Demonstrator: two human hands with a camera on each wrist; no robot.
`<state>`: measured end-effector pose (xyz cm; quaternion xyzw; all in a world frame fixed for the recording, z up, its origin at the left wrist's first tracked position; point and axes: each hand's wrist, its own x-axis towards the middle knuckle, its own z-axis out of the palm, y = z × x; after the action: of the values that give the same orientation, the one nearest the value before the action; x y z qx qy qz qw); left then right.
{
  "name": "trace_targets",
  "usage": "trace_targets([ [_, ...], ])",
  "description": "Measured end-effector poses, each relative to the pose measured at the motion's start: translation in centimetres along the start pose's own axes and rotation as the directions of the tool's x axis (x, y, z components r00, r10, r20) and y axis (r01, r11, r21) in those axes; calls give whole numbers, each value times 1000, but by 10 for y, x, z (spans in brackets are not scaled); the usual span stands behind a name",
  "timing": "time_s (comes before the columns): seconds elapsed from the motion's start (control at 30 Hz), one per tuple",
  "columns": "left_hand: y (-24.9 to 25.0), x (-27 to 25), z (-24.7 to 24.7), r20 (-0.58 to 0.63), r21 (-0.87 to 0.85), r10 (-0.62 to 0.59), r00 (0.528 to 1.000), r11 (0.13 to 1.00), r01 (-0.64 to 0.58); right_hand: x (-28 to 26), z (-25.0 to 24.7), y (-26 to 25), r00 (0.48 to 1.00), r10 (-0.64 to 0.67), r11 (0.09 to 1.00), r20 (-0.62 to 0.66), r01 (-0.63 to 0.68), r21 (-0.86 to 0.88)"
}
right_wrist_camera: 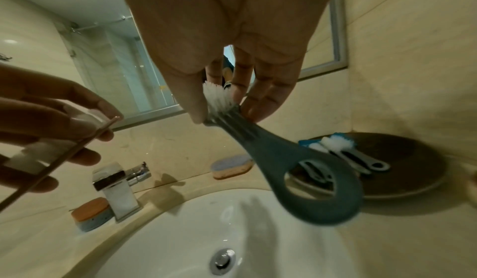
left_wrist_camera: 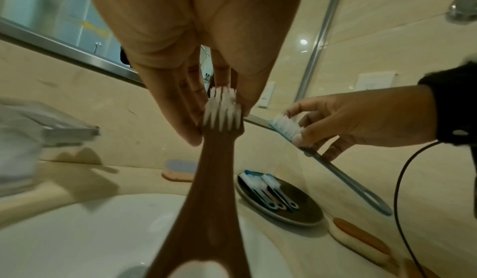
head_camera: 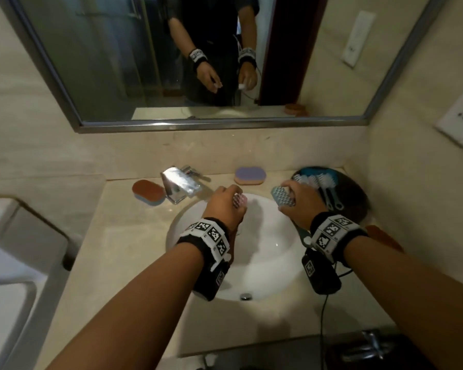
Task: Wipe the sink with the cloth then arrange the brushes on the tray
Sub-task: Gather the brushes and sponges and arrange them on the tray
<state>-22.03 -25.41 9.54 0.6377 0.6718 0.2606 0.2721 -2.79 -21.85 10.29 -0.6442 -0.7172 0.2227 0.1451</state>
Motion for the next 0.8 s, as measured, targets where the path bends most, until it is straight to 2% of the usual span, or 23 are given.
trace_targets([
  [0.07, 28, -9, 28, 31, 32, 1, 1000, 999, -2, -19, -18, 29, 999, -4, 1000, -53, 3, -14],
  [0.17, 71, -23, 75, 74, 40, 28, 997, 999, -31, -47, -43, 77, 999, 51, 999, -17, -52, -6],
  [0.27, 107, -37, 114, 106, 38, 86, 991, 995, -90, -67, -65, 117, 997, 43, 999, -70, -42, 9],
  [0.33, 124, -44, 131, 121, 38, 95, 988, 994, -100, -76, -76, 137, 997, 55, 998, -48, -55, 3],
  [0.57, 153, -39, 146, 138, 13, 72, 988, 997, -74, -73, -92, 168, 995, 97, 994, -25, -96, 53],
  [0.67, 156, -25, 148, 149, -37, 45, 988, 999, -40, -64, -91, 173, 995, 101, 993, -17, -99, 66],
  [0.8, 152, 6, 158, 181, -6, 24, 983, 1000, -23, -39, -90, 183, 994, 113, 992, 1, -113, 60],
])
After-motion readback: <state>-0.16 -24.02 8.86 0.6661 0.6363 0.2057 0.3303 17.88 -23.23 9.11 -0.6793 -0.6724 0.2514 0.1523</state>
